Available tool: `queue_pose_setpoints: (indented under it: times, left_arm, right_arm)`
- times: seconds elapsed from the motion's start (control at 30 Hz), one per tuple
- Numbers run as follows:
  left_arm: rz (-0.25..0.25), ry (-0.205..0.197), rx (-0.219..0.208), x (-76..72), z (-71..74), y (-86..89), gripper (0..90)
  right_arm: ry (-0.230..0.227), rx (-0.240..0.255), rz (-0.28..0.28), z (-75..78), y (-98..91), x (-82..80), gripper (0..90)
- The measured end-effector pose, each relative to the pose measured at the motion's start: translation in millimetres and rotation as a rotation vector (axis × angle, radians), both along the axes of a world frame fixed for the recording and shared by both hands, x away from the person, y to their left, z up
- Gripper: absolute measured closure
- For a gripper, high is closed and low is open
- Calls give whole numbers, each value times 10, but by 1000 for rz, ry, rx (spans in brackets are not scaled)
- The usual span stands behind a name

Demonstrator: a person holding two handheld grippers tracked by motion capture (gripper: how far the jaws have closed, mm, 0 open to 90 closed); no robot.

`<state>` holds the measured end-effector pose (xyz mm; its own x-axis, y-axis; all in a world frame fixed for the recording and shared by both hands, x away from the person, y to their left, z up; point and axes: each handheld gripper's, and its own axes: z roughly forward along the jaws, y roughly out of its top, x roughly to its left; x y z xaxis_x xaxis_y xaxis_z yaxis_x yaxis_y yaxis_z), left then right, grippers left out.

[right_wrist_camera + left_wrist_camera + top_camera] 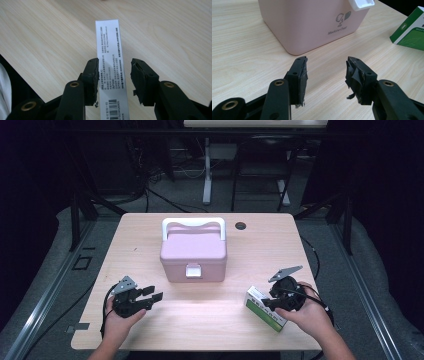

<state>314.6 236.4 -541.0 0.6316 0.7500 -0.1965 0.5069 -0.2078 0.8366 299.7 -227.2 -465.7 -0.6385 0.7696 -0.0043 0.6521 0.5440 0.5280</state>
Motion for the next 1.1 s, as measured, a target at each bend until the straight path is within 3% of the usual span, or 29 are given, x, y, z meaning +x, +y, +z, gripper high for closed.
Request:
queue_pose_setpoints:
  times: [0.27,0.47,0.7,0.87,1.1]
  left_arm:
    - [1,2,0,2,-2,-2,511]
    - [2,4,-1,1,-3,-4,511]
    - [1,3,-2,5,-4,-3,511]
    - [2,3,-4,5,-4,-3,511]
    - [4,2,-9,6,-6,-5,511]
  right_arm:
    - [70,-38,1,-36,25,49,572]
    - [117,-40,-5,-59,54,92,597]
    - [117,-29,-12,-72,47,89,602]
    - [90,-5,-21,-85,22,72,621]
    - [71,-26,-61,-83,-55,139,623]
